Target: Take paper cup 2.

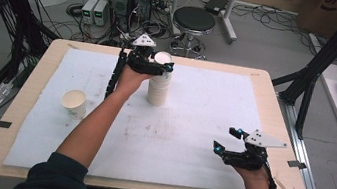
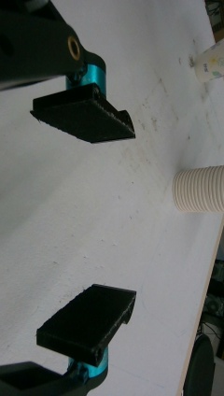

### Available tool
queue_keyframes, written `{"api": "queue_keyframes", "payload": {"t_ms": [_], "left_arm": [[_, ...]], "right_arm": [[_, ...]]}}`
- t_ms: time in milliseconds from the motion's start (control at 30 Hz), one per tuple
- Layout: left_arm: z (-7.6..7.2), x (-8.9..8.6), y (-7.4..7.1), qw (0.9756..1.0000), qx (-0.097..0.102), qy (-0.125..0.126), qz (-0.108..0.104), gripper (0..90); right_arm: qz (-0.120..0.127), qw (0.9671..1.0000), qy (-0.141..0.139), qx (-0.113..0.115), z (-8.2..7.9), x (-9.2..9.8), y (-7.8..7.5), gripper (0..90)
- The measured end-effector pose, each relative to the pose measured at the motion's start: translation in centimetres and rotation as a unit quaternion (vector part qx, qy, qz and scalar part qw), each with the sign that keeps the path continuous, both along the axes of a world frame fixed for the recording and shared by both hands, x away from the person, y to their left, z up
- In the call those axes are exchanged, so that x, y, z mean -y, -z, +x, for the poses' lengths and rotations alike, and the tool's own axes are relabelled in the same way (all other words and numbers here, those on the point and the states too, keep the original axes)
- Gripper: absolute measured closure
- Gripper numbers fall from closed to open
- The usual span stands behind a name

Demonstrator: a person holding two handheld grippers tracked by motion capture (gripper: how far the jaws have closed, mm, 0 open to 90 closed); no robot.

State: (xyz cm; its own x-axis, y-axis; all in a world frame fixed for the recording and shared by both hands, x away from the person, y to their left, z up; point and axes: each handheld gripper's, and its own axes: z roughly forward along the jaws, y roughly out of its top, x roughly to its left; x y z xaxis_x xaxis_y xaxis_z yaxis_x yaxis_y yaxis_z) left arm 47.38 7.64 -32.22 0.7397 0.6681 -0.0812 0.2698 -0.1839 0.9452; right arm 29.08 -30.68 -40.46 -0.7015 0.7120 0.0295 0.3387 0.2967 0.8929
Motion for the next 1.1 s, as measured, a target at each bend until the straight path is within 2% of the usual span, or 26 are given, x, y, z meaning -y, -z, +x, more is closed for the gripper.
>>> {"api": "queue_keyframes", "payload": {"t_ms": [300, 367, 567, 733, 900, 1100], "left_arm": [[-1.4, -1.0, -3.1, 0.9989, 0.03, -0.002, -0.035, 33.6], [-2.0, -1.3, -3.8, 0.9984, 0.043, -0.001, -0.037, 33.6], [-3.4, -2.4, -5.3, 0.9971, 0.058, 0.0, -0.051, 33.9], [-5.3, -3.8, -6.1, 0.9952, 0.075, 0.004, -0.063, 34.1], [-6.8, -5.3, -6.0, 0.9952, 0.078, 0.004, -0.059, 34.2], [-8.7, -6.4, -4.1, 0.9958, 0.066, 0.014, -0.061, 34.3]], "right_arm": [[0.0, 1.0, -0.001, 0.002, 0.0, -0.1, 0.0, 20.1], [0.001, 1.0, 0.0, 0.002, 0.0, -0.2, 0.0, 20.1], [0.0, 1.0, 0.0, 0.003, -0.1, -0.2, 0.0, 20.1], [-0.002, 1.0, 0.0, -0.001, -0.1, -0.2, 0.1, 20.1], [-0.003, 1.0, -0.002, -0.001, -0.2, -0.4, 0.1, 20.1], [-0.004, 1.0, -0.009, 0.001, -0.1, -0.8, 0.1, 20.1]]}}
